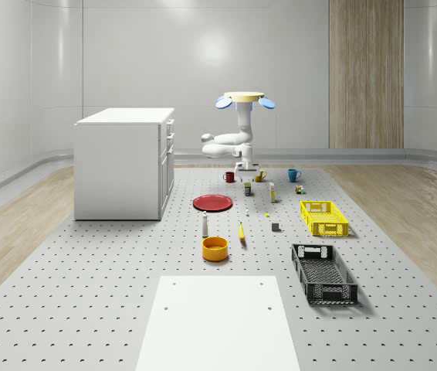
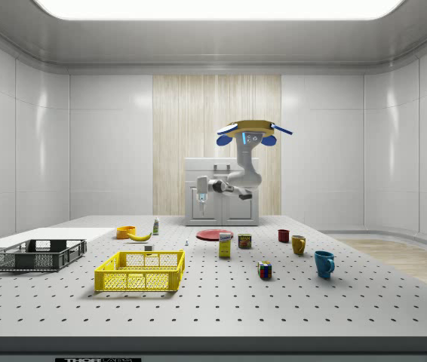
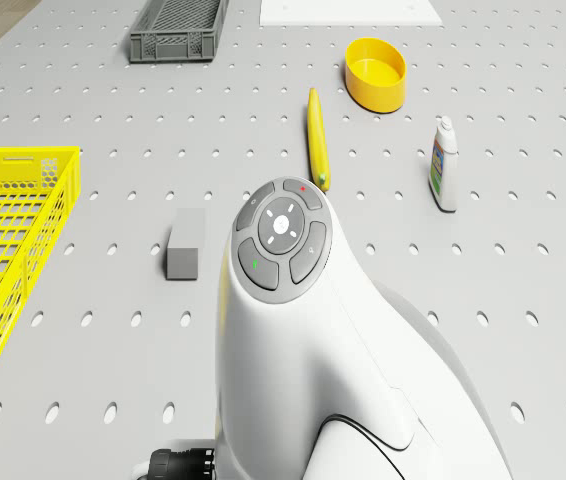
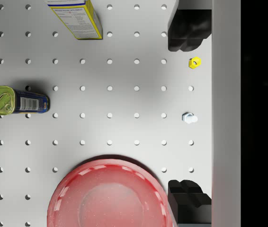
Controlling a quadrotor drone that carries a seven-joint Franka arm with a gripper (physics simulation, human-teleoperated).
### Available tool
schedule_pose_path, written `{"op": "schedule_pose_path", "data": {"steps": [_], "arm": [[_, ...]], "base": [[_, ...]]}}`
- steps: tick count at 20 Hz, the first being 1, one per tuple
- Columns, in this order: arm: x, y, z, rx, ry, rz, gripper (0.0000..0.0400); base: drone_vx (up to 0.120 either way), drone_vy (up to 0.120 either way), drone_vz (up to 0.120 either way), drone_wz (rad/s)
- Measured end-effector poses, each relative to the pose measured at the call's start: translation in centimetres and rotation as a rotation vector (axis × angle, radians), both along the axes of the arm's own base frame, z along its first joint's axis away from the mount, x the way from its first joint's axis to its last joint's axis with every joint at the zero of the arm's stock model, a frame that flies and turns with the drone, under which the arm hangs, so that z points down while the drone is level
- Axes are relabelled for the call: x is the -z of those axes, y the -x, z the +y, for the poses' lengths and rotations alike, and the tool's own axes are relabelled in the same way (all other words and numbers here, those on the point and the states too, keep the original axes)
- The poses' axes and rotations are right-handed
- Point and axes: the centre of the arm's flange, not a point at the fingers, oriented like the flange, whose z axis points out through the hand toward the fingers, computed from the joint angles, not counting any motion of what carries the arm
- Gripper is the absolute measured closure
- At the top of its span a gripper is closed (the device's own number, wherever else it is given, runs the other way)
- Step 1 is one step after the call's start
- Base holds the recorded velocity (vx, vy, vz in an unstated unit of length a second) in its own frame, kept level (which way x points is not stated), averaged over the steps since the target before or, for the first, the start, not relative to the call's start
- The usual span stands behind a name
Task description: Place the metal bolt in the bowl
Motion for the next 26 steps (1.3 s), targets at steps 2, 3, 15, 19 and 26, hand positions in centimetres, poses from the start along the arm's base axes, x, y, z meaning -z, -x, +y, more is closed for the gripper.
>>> {"op": "schedule_pose_path", "data": {"steps": [2,3,15,19,26], "arm": [[0.00,0.00,0.00,0.000,0.000,0.000,0.0000],[0.00,0.00,0.00,0.000,0.000,0.000,0.0000],[0.00,0.00,0.00,0.000,0.000,0.000,0.0000],[0.00,0.00,0.00,0.000,0.000,0.000,0.0000],[0.00,0.00,0.00,0.000,0.000,0.000,0.0000]], "base": [[0.120,0.000,-0.120,0.000],[0.120,0.000,-0.120,0.000],[0.110,0.000,-0.120,0.000],[0.000,-0.010,-0.120,0.000],[0.063,-0.029,-0.029,0.000]]}}
